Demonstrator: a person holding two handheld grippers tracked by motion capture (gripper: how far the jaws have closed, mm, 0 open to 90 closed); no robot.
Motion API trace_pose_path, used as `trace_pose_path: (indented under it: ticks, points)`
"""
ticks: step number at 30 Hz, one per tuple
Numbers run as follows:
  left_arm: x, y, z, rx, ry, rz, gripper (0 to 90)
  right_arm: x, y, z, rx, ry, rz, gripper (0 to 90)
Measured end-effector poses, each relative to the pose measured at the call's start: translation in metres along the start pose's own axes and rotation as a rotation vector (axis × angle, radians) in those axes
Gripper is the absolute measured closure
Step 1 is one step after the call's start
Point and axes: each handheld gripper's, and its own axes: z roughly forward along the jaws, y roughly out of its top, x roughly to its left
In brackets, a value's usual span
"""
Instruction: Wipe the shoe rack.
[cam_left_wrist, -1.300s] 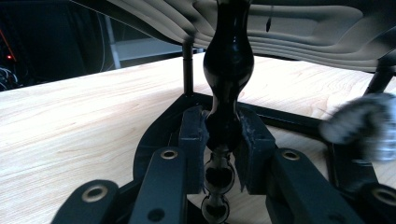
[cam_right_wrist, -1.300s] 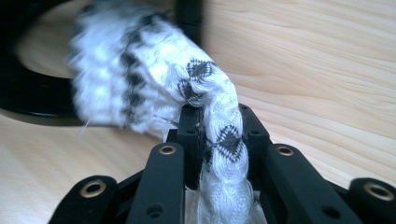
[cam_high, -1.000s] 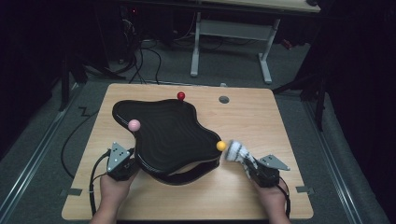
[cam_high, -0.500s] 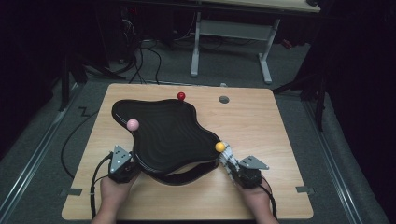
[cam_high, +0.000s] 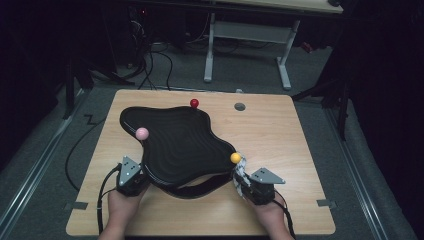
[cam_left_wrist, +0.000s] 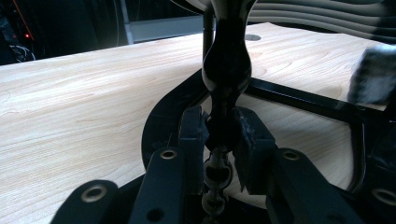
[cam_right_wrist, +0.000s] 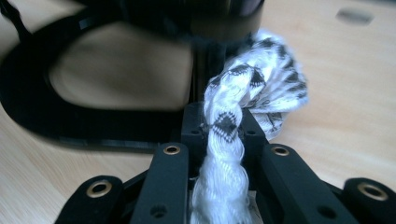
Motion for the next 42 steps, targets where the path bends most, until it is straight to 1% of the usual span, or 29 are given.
trace_pose_path:
  ticks: [3, 5, 7, 9, 11, 12, 14, 15, 18, 20, 23, 26, 27, 28, 30, 33, 35, 36, 38, 39, 40, 42]
  points:
    - [0.000, 0.000, 0.000, 0.000, -0.001, -0.001, 73.9, 0.001, -0.009, 0.011, 0.060, 0.007, -0.009, 78.7]
    - [0.000, 0.000, 0.000, 0.001, -0.001, -0.002, 74.0, 0.000, -0.012, 0.015, 0.077, 0.007, -0.014, 78.8]
    - [0.000, 0.000, 0.000, 0.001, -0.001, -0.002, 74.0, -0.001, -0.009, 0.012, 0.067, 0.007, -0.009, 78.8]
    - [0.000, 0.000, 0.000, 0.000, -0.001, -0.003, 74.0, -0.001, -0.003, 0.005, 0.028, 0.001, -0.007, 78.8]
    - [0.000, 0.000, 0.000, 0.000, -0.003, -0.003, 74.0, 0.000, 0.005, -0.005, -0.037, -0.001, -0.004, 78.8]
    - [0.000, 0.000, 0.000, -0.001, -0.003, -0.002, 74.0, 0.000, 0.007, -0.008, -0.048, -0.002, 0.000, 78.8]
    - [0.000, 0.000, 0.000, 0.000, -0.003, -0.003, 74.0, 0.000, 0.007, -0.008, -0.044, -0.001, -0.002, 78.8]
    - [0.000, 0.000, 0.000, 0.000, -0.003, -0.003, 74.0, 0.000, 0.005, -0.006, -0.035, 0.000, -0.009, 78.8]
    - [0.000, 0.000, 0.000, 0.000, -0.001, -0.003, 74.0, -0.002, -0.007, 0.009, 0.048, 0.014, -0.007, 78.8]
    - [0.000, 0.000, 0.000, 0.000, -0.001, -0.002, 74.0, -0.004, -0.011, 0.014, 0.073, 0.016, -0.002, 78.9]
    - [0.000, 0.000, 0.000, 0.000, -0.002, -0.001, 74.0, -0.003, -0.004, 0.007, 0.035, 0.014, -0.001, 78.8]
    - [0.000, 0.000, 0.000, 0.001, -0.001, 0.000, 74.0, -0.001, 0.007, -0.007, -0.039, 0.009, 0.001, 78.7]
    - [0.000, 0.000, 0.000, 0.000, 0.000, 0.001, 74.0, -0.001, 0.008, -0.009, -0.048, 0.010, 0.002, 78.7]
    - [0.000, 0.000, 0.000, 0.000, 0.000, 0.001, 74.0, 0.000, 0.009, -0.009, -0.051, 0.010, -0.002, 78.7]
    - [0.000, 0.000, 0.000, 0.001, 0.001, 0.001, 74.0, 0.000, 0.005, -0.005, -0.029, 0.015, -0.008, 78.7]
    - [0.000, 0.000, 0.000, 0.000, 0.002, 0.000, 74.0, -0.003, -0.004, 0.005, 0.035, 0.028, -0.003, 78.8]
    - [0.000, 0.000, 0.000, 0.001, 0.002, 0.002, 74.0, -0.006, -0.009, 0.011, 0.065, 0.033, 0.001, 78.7]
    - [0.000, 0.000, 0.000, 0.001, 0.003, 0.004, 74.0, -0.008, -0.009, 0.011, 0.067, 0.029, 0.000, 78.7]
    - [0.000, 0.000, -0.001, 0.002, 0.002, 0.007, 73.3, -0.011, -0.007, 0.009, 0.052, 0.017, 0.010, 78.8]
    - [0.000, -0.001, -0.001, 0.005, 0.003, 0.010, 71.2, -0.012, -0.005, 0.008, 0.044, 0.005, 0.015, 78.7]
    - [0.000, -0.002, -0.001, 0.008, 0.004, 0.010, 69.1, -0.014, -0.004, 0.007, 0.032, -0.007, 0.007, 78.7]
    - [0.000, -0.003, -0.002, 0.016, 0.009, 0.010, 65.5, -0.018, -0.002, 0.006, 0.008, -0.037, 0.017, 78.8]
